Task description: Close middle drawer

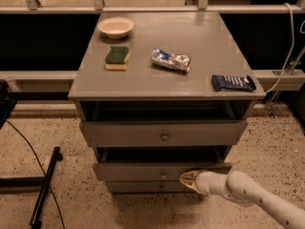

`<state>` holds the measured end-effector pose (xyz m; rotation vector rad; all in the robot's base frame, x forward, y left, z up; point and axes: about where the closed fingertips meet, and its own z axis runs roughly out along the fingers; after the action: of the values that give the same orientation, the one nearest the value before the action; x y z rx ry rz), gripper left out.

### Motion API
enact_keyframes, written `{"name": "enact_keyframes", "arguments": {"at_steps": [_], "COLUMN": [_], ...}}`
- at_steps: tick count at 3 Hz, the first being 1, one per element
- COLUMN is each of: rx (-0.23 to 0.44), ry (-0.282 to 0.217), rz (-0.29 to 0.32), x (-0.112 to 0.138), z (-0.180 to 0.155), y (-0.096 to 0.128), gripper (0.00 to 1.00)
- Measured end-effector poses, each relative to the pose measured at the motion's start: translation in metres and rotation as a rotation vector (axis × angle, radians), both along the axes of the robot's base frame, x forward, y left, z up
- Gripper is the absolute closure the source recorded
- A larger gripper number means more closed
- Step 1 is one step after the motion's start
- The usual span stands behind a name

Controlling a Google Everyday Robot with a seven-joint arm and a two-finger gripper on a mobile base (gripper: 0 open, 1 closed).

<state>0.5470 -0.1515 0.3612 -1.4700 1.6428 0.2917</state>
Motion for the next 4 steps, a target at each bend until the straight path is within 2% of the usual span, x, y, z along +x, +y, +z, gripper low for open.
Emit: {"name": "enact_keyframes", "arguments": {"at_steps": [2, 4], "rx": [0.021, 0.049], "ry": [0.005, -0.003], "rz": [-0.007, -0.020], "x": [0.016, 0.033], "z": [-0.024, -0.034], "y": [0.004, 0.004], "gripper": [1.00, 1.00]}}
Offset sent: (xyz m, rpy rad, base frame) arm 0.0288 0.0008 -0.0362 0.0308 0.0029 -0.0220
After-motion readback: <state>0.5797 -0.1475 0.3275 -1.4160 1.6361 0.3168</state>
